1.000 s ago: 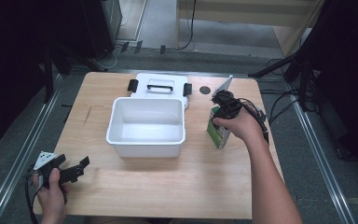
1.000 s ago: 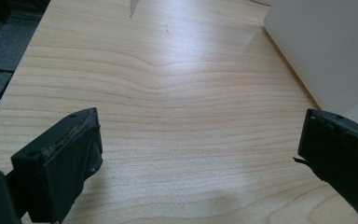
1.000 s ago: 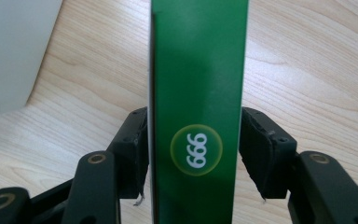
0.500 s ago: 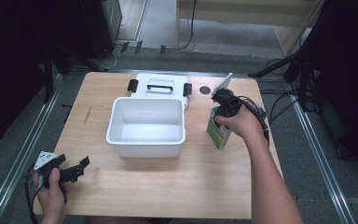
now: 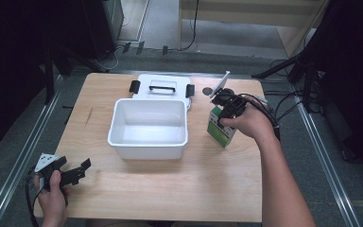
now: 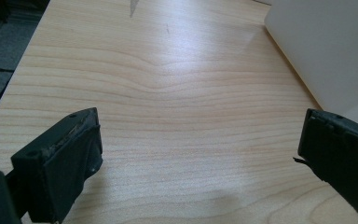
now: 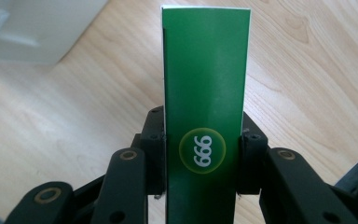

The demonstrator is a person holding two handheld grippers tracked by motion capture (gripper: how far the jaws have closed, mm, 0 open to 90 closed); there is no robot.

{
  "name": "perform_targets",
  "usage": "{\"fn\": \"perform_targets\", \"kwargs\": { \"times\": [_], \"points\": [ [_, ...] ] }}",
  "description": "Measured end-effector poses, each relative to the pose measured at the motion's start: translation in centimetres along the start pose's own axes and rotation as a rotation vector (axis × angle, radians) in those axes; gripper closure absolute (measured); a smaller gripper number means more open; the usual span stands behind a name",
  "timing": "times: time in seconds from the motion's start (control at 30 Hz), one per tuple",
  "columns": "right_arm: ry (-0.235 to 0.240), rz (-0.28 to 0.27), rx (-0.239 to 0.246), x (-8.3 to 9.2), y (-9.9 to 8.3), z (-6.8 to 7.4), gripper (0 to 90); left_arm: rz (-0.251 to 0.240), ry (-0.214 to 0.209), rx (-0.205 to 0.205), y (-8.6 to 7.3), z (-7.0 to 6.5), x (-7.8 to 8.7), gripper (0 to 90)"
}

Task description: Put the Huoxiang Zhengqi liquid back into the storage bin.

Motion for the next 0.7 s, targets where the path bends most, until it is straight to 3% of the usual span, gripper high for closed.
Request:
{"fn": "perform_targets", "kwargs": {
  "times": [0.43, 0.7],
  "points": [
    [-0.032, -0.07, 0.11, 4.3, 1.3, 1.4, 64.5, -0.001, -0.001, -0.003, 0.0, 0.0, 0.0, 0.6],
    [-0.031, -0.132, 0.183, 7.0, 1.8, 1.7, 64.5, -0.048, -0.01, -0.003, 0.0, 0.0, 0.3, 0.6]
  ]
}}
Point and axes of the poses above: each handheld gripper's, and its own axes: x roughly backward along the jaws, y roughly out of its top, z roughly to its left, the point moved 2 cm from there along -x, roughly forward along the jaws, and after that the axes turned 15 degrees about x, right-handed, at the moved point
